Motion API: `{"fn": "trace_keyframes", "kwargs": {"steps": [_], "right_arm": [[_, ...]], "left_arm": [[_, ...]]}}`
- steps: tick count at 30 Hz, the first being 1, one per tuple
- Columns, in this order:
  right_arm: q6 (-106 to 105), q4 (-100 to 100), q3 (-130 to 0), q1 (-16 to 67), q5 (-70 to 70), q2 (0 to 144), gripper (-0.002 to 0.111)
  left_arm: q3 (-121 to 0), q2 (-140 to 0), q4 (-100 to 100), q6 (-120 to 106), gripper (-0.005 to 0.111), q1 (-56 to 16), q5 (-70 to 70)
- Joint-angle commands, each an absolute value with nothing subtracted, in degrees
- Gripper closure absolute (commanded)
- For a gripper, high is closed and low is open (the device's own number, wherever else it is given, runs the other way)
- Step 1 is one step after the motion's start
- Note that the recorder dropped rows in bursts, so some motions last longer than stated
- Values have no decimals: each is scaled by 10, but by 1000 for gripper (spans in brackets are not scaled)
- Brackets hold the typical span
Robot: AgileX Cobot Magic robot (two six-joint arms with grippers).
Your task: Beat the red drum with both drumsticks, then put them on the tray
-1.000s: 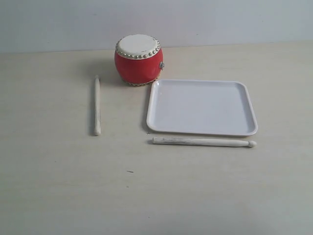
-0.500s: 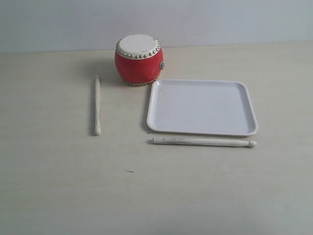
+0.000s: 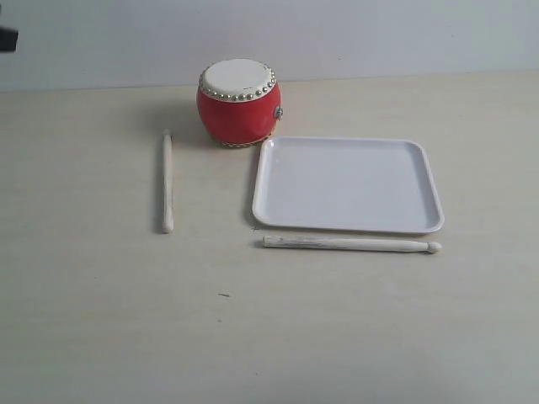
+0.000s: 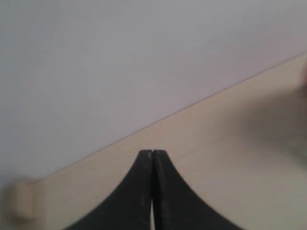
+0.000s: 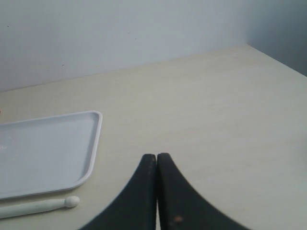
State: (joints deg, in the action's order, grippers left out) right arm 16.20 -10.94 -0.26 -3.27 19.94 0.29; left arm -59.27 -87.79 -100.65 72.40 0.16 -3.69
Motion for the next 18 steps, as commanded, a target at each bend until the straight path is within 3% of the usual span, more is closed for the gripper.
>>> {"fn": "trace_keyframes", "kwargs": {"steps": [1, 5, 11, 14, 18], "right_arm": [[162, -110, 0, -37, 198, 0, 108], [162, -110, 0, -37, 198, 0, 108], [162, -110, 0, -37, 198, 0, 108], [162, -110, 0, -37, 198, 0, 108], [162, -110, 0, -37, 198, 0, 108]], "left_arm": [[-588, -927, -945, 448, 107, -24, 392], [-671, -992, -586, 83, 107, -24, 527], [-783, -1049, -87, -320, 107, -64, 608], [-788, -1057, -20, -531, 107, -154, 644], [-796, -1065, -47, -517, 106, -287, 576]]}}
